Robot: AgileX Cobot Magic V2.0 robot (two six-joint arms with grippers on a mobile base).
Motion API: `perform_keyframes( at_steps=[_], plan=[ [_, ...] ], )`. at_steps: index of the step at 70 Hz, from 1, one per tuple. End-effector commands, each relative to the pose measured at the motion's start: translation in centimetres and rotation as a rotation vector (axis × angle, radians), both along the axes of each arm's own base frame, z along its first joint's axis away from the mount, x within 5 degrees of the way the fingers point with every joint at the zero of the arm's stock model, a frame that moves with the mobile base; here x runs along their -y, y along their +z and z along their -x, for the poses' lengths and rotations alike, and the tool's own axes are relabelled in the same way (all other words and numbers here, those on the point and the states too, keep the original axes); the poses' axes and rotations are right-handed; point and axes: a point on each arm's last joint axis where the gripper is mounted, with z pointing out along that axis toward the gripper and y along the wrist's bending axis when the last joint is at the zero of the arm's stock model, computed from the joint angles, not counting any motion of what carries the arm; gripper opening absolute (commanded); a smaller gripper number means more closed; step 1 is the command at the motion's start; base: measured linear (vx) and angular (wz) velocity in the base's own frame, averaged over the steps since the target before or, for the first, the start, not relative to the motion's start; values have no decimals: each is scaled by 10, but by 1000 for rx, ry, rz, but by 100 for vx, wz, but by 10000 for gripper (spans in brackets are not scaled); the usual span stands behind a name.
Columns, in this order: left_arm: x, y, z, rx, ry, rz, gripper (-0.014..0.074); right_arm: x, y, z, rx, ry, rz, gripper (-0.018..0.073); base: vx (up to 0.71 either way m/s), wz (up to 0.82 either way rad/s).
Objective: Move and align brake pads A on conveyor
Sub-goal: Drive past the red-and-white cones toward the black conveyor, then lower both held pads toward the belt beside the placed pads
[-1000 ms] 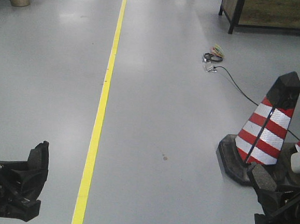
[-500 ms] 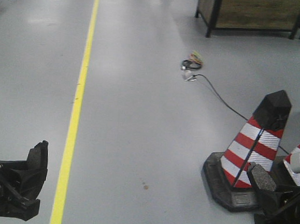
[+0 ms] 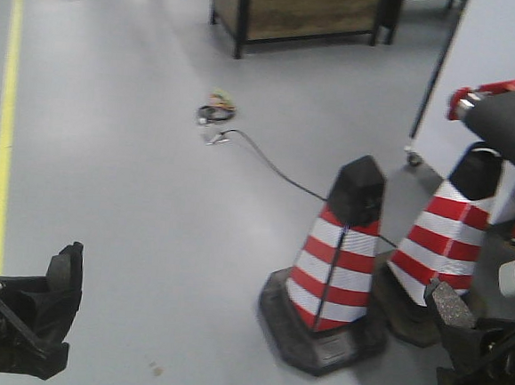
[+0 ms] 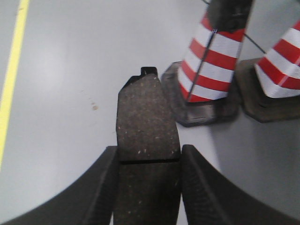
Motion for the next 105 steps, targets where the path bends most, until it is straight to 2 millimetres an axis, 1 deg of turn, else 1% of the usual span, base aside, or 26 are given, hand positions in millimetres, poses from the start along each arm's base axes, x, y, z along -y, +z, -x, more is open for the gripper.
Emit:
perform_keyframes(
  at_steps=[1, 67, 105],
  plan=[
    [4, 18, -5, 109, -7, 65, 101, -2, 16, -5, 109, 7, -25, 38, 32, -64],
    [4, 18, -5, 109, -7, 65, 101, -2, 16, -5, 109, 7, -25, 38, 31, -61],
    [4, 18, -5, 109, -7, 65, 101, -2, 16, -5, 109, 7, -25, 38, 28, -36]
  ],
)
